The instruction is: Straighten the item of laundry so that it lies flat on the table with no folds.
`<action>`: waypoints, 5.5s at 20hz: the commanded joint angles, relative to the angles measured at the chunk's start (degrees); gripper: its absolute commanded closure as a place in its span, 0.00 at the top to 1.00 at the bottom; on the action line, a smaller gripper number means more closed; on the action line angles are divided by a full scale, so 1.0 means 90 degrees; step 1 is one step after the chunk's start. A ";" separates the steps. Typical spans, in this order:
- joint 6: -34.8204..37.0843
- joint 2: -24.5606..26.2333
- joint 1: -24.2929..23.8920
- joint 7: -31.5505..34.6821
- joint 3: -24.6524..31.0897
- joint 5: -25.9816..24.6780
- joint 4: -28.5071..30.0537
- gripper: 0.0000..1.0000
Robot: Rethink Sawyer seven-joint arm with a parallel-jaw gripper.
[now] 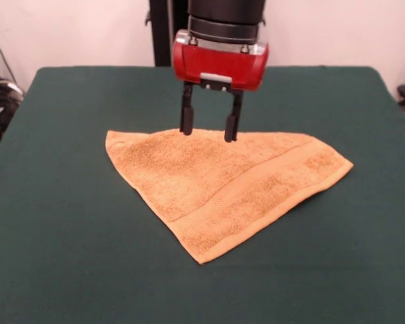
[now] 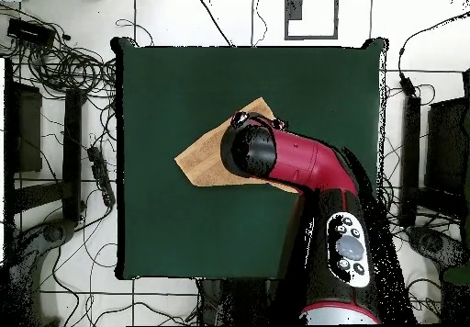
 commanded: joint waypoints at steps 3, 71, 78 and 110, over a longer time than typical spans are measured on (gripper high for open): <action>-0.0444 0.0419 -0.0004 0.1447 0.0799 0.0470 0.0905 1.00; -0.1719 0.1959 -0.1042 0.0627 0.2025 -0.0155 -0.0211 0.00; -0.0309 0.0472 -0.0482 0.0567 0.1323 0.0069 -0.0372 0.00; 0.0599 0.0755 -0.1210 -0.0477 0.2675 -0.0463 -0.1736 1.00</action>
